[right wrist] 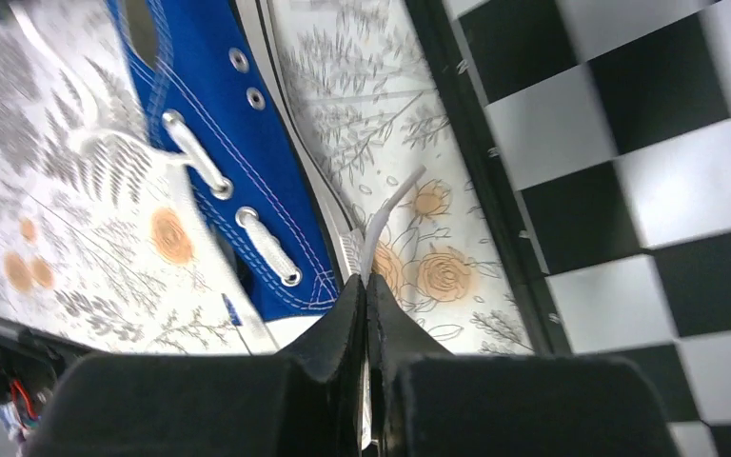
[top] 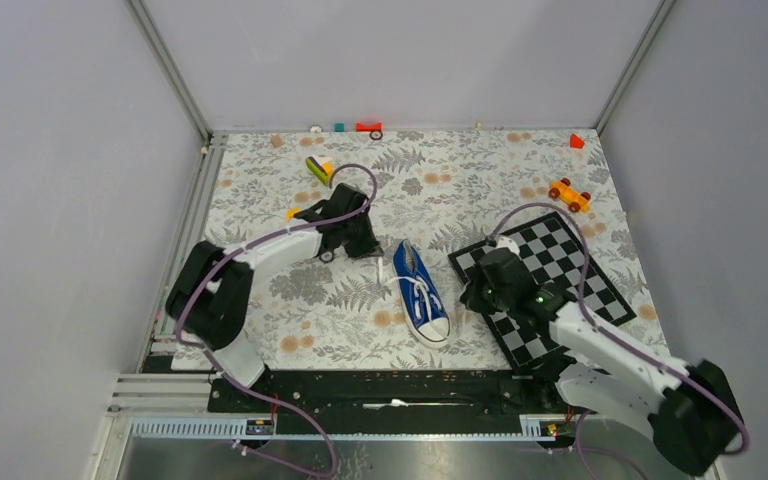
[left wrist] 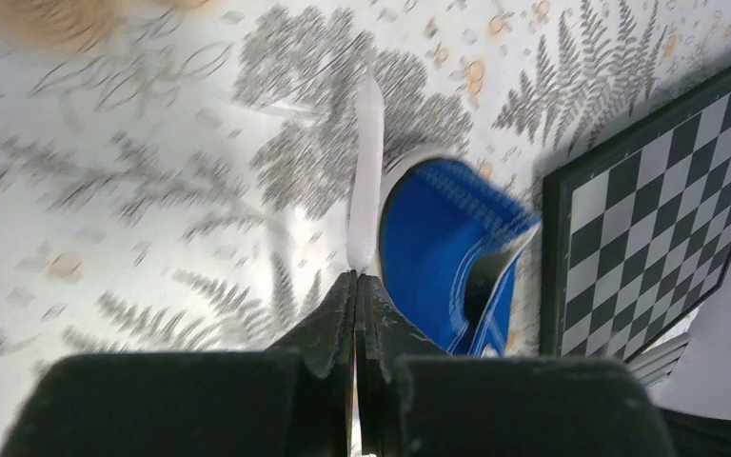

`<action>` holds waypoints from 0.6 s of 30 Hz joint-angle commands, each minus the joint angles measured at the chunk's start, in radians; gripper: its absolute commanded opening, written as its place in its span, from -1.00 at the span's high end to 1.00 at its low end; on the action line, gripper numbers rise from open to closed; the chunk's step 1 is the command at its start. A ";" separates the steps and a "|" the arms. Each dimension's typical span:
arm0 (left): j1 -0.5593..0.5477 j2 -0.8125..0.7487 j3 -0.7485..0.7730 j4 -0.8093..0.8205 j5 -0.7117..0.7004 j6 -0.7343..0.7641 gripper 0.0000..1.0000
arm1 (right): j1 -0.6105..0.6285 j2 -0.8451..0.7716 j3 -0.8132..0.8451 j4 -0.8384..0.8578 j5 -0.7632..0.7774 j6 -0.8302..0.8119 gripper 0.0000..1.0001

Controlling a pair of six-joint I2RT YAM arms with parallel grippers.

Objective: Tie the shoes
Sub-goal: Adjust the shoe at the center of the board, then tie the shoelace on the shoe.

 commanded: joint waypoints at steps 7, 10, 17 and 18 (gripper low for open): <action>0.040 -0.397 -0.228 -0.166 -0.065 0.072 1.00 | -0.105 -0.324 0.132 -0.317 0.389 -0.069 1.00; 0.042 -0.476 -0.295 -0.163 -0.053 0.046 1.00 | -0.159 -0.334 0.144 -0.315 0.395 -0.118 1.00; 0.057 -0.587 -0.440 -0.200 -0.083 0.016 1.00 | -0.274 -0.281 0.173 -0.241 0.376 -0.174 1.00; 0.064 -0.598 -0.454 -0.204 -0.088 0.008 1.00 | -0.293 -0.274 0.173 -0.231 0.374 -0.177 1.00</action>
